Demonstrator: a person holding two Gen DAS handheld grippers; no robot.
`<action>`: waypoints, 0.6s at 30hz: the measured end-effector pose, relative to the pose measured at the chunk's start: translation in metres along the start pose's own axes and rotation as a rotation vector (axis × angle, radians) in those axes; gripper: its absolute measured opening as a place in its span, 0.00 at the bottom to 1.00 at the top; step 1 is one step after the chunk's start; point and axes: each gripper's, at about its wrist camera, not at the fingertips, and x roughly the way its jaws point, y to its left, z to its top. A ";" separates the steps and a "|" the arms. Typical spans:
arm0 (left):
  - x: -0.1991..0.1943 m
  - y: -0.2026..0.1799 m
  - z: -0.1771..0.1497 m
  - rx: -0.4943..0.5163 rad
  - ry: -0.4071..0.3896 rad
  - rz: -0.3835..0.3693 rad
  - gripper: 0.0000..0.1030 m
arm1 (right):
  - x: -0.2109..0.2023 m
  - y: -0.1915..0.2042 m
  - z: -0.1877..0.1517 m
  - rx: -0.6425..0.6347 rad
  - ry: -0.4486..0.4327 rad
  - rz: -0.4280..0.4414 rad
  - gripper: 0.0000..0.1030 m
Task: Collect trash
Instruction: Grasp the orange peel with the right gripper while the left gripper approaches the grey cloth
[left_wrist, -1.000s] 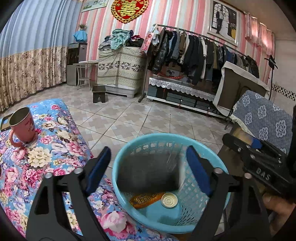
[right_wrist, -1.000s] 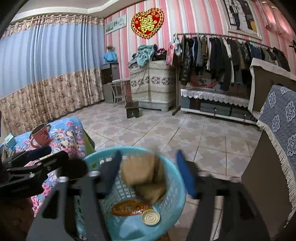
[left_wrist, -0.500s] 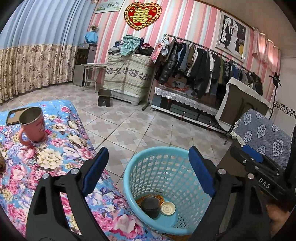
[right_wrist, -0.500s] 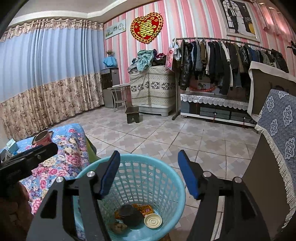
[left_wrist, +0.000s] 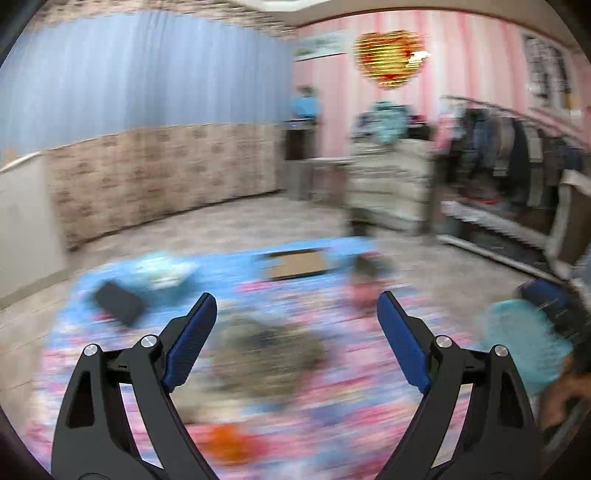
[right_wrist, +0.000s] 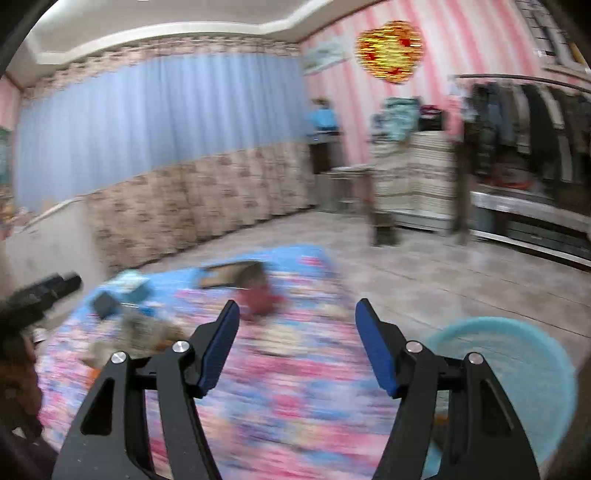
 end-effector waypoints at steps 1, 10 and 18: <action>0.000 0.023 -0.004 -0.010 0.007 0.043 0.84 | 0.006 0.029 -0.001 -0.009 0.001 0.060 0.68; -0.014 0.180 -0.076 -0.266 0.121 0.233 0.84 | 0.065 0.230 -0.093 -0.247 0.255 0.344 0.72; -0.008 0.159 -0.077 -0.212 0.140 0.183 0.86 | 0.113 0.263 -0.135 -0.363 0.456 0.174 0.72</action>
